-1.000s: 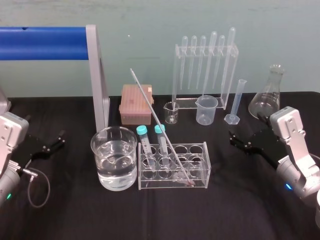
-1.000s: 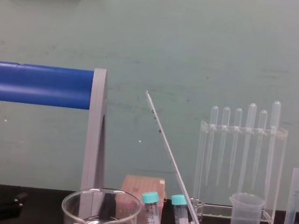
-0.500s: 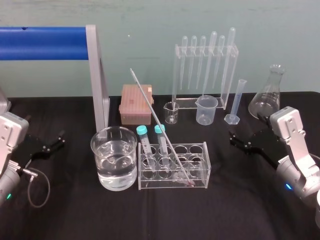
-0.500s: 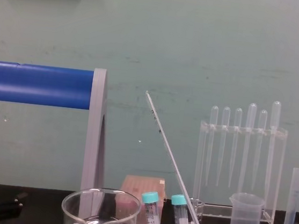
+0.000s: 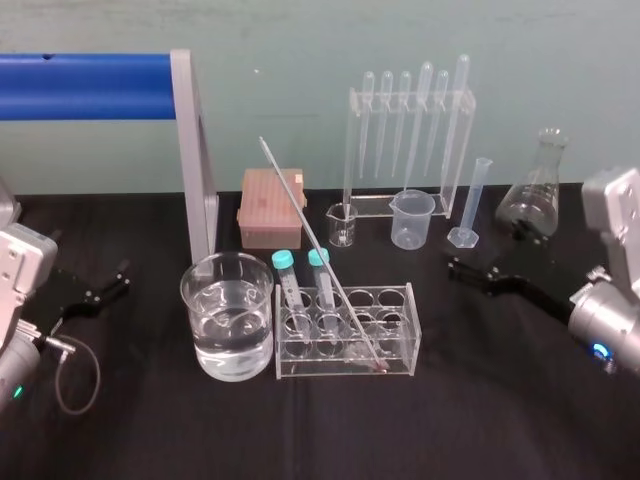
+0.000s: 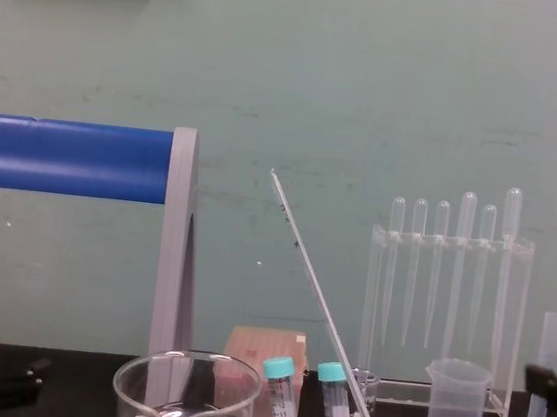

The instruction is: Hold the thermometer with one hand and immerse one end into the beaker, then reinsert it into the test tube rack.

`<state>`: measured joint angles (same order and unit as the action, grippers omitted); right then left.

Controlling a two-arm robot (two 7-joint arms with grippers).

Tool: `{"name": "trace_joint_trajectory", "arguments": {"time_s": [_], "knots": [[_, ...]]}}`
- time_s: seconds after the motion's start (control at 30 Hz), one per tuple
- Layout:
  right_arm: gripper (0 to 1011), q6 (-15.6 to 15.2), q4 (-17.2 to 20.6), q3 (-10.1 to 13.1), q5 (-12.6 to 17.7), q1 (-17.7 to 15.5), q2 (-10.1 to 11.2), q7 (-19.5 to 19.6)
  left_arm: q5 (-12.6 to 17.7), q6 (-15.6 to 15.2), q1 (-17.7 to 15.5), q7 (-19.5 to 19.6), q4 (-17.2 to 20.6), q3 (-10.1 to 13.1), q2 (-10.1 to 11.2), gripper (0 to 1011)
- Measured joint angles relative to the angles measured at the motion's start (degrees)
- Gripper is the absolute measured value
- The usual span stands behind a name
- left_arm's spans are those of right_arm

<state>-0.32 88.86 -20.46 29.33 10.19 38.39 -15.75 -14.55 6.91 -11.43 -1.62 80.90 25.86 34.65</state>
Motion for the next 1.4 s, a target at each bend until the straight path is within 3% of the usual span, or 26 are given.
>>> {"name": "trace_joint_trajectory", "arguments": {"time_s": [0.07,0.2,0.27,0.4,0.5,0.53,0.7,0.93,1.1,1.4], "knots": [[1003,-2.3,1.7,0.2,2.6,0.8,0.8,-4.4,0.0,0.0,0.0,0.0,0.0,0.0,0.0,1008],[1003,-4.7,3.3,-0.1,4.8,2.0,1.3,-9.3,0.0,0.0,0.0,0.0,0.0,0.0,0.0,1008],[1003,-6.4,4.2,-1.4,5.9,4.0,1.2,-14.1,0.0,0.0,0.0,0.0,0.0,0.0,0.0,1008],[1003,-7.5,4.2,-3.4,6.4,6.4,0.5,-17.9,0.0,0.0,0.0,0.0,0.0,0.0,0.0,1008],[1003,-8.8,2.7,-6.3,6.4,9.8,-1.3,-20.3,0.0,0.0,0.0,0.0,0.0,0.0,0.0,1008],[1003,-8.8,2.7,-6.3,6.4,9.8,-1.3,-20.3,0.0,0.0,0.0,0.0,0.0,0.0,0.0,1008],[1003,-12.5,-1.1,-10.2,5.1,14.9,-5.9,-18.2,0.0,0.0,0.0,0.0,0.0,0.0,0.0,1008],[1003,-15.4,-4.3,-12.7,3.2,19.3,-10.8,-14.3,0.0,0.0,0.0,0.0,0.0,0.0,0.0,1008],[1003,-15.6,-5.0,-13.7,2.0,21.2,-12.2,-14.0,0.0,0.0,0.0,0.0,0.0,0.0,0.0,1008],[1003,-16.1,-4.8,-14.4,0.7,22.2,-12.5,-13.9,0.0,0.0,0.0,0.0,0.0,0.0,0.0,1008]]}}
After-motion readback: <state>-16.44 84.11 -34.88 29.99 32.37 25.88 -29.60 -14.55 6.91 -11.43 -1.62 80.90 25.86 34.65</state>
